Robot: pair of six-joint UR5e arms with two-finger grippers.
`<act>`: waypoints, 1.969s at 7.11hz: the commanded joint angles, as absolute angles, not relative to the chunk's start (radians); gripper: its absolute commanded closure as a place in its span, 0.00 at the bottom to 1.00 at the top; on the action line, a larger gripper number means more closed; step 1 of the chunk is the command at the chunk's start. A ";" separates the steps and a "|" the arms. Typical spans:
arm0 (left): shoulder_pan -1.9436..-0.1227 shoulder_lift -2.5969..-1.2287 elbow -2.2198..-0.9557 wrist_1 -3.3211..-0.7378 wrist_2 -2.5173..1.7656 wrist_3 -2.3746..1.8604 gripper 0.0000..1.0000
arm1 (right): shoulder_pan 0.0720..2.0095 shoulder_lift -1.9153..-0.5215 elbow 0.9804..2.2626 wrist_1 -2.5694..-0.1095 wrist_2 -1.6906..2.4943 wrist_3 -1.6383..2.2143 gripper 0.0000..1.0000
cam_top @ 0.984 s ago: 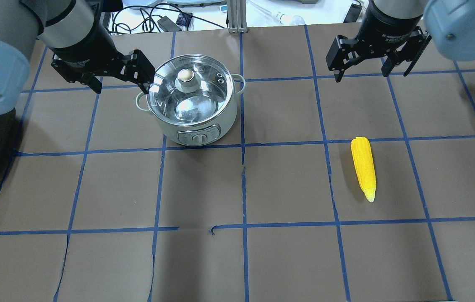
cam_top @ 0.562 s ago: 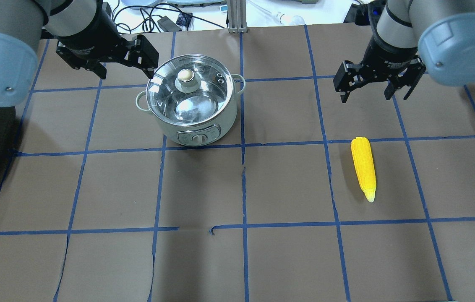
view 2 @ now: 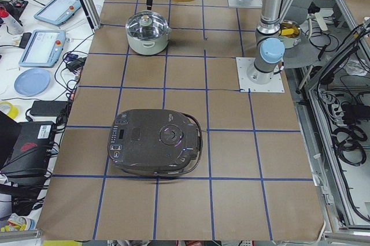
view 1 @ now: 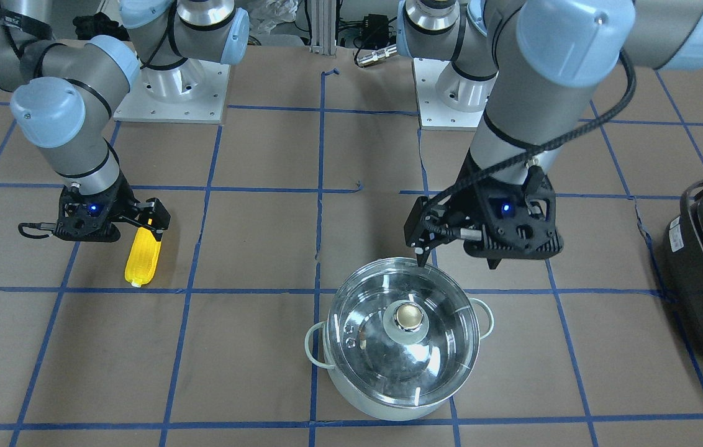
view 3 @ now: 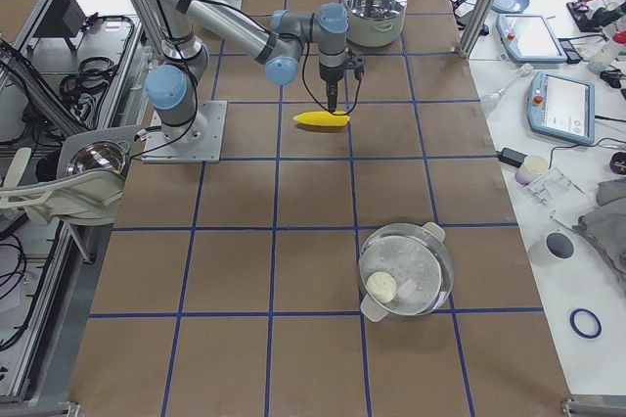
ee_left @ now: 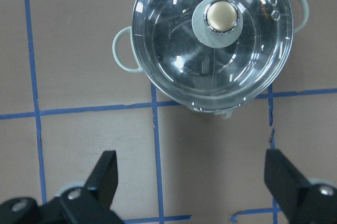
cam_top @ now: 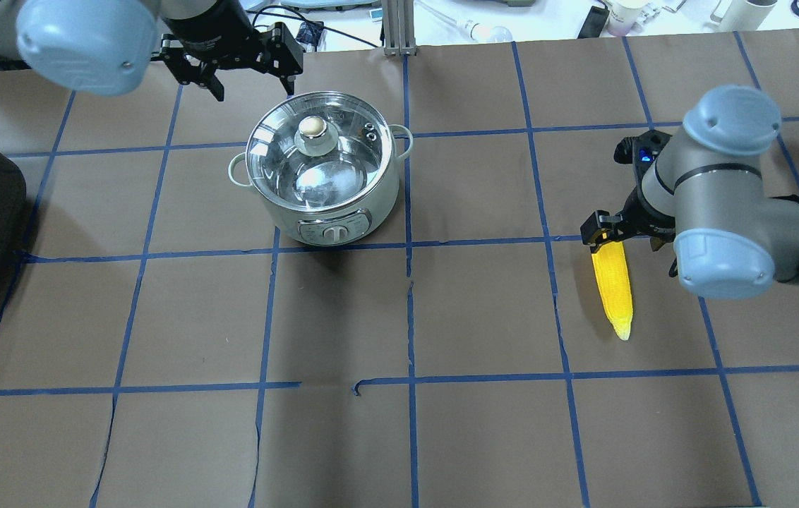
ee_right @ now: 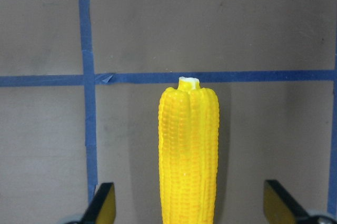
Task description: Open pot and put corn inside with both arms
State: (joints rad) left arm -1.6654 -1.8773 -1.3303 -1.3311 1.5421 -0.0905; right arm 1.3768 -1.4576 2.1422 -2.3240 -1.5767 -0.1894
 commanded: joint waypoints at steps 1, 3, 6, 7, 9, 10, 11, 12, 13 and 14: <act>-1.681 -2.031 -1.229 -1.328 1.552 -0.010 0.00 | 1.361 -1.378 2.198 -2.451 -1.571 -0.210 0.00; -1.690 -2.103 -1.226 -1.310 1.546 -0.087 0.00 | 1.355 -1.371 2.221 -2.467 -1.551 -0.229 0.00; -1.738 -2.129 -1.236 -1.307 1.569 -0.124 0.00 | 1.355 -1.345 2.221 -2.488 -1.549 -0.229 0.44; -1.738 -2.126 -1.238 -1.307 1.577 -0.112 0.10 | 1.355 -1.347 2.220 -2.490 -1.549 -0.229 0.55; -1.740 -2.114 -1.244 -1.316 1.606 -0.124 0.45 | 1.355 -1.356 2.186 -2.490 -1.552 -0.229 0.78; -1.740 -2.114 -1.246 -1.319 1.612 -0.124 0.66 | 1.367 -1.361 2.134 -2.485 -1.549 -0.219 0.77; -1.740 -2.117 -1.247 -1.321 1.611 -0.124 0.92 | 1.393 -1.368 2.065 -2.470 -1.539 -0.212 0.76; -1.740 -2.112 -1.252 -1.316 1.612 -0.124 1.00 | 1.449 -1.370 1.993 -2.380 -1.533 -0.190 0.77; -1.740 -2.097 -1.234 -1.310 1.611 -0.123 1.00 | 1.483 -1.361 1.914 -2.322 -1.537 -0.148 0.77; -1.735 -2.083 -1.195 -1.316 1.612 -0.114 1.00 | 1.494 -1.332 1.837 -2.271 -1.528 -0.108 0.77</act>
State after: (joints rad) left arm -1.7386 -2.0991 -1.2297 -1.3139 1.6113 -0.1211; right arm 1.4667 -1.3565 1.9338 -2.3403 -1.5346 -0.1554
